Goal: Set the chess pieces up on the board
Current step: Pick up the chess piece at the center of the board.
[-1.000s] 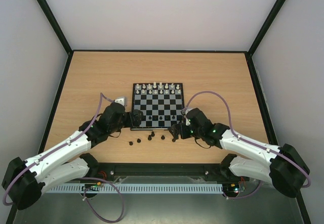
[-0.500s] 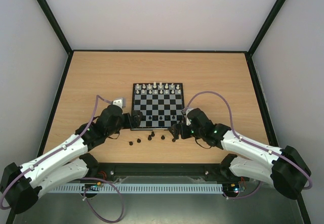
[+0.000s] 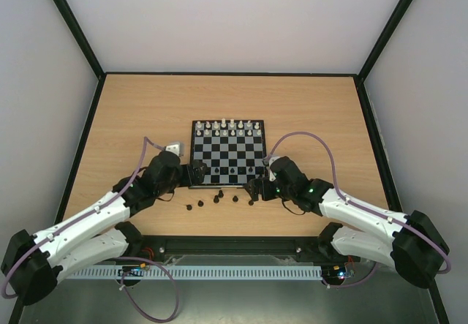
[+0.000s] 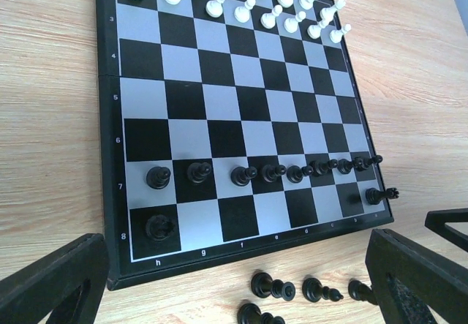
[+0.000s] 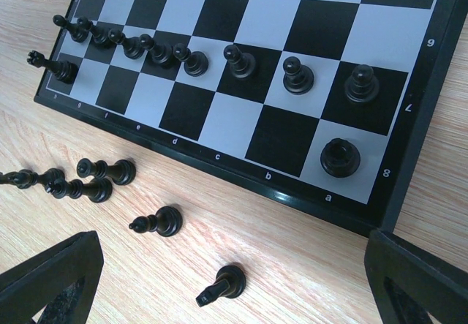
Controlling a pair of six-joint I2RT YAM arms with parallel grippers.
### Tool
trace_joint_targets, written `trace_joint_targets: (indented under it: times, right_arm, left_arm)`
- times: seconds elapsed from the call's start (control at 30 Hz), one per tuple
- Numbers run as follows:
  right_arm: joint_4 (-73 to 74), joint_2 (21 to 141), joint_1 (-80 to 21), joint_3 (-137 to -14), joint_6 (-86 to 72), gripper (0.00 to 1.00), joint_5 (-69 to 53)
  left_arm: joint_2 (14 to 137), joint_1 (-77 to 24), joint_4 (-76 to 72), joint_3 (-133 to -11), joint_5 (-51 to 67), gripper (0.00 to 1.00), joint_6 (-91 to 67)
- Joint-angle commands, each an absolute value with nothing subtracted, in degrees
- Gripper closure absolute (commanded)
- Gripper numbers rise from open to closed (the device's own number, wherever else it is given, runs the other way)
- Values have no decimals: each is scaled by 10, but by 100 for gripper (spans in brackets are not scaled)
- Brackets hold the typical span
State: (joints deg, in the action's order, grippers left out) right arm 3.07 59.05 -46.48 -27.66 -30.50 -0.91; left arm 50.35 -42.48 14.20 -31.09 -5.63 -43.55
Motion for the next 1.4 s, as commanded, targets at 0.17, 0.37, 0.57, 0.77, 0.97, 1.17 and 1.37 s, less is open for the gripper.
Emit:
trace_joint_targets:
  times: [0.17, 0.37, 0.57, 0.77, 0.97, 1.17, 1.37]
  right_arm:
    - [32, 598, -467, -273, -308, 2, -5]
    - [33, 595, -467, -272, -308, 1, -5]
    - [33, 598, -467, -273, -308, 1, -5]
    - [33, 601, -467, -273, -308, 2, -4]
    - [33, 599, -467, -272, -308, 1, -2]
    - [33, 600, -467, -273, -309, 1, -2]
    - [33, 602, -467, -273, -308, 2, -3]
  left_arm:
    - [533, -427, 132, -331, -65, 1, -421]
    - [553, -427, 141, -347, -70, 1, -413]
    - [569, -427, 131, -354, -68, 1, -409]
    - [582, -427, 124, -357, -66, 1, -407]
    - [590, -427, 120, -357, -65, 1, -405]
    - [586, -427, 120, -355, -66, 1, -406]
    - [578, -427, 125, -354, -70, 1, -407]
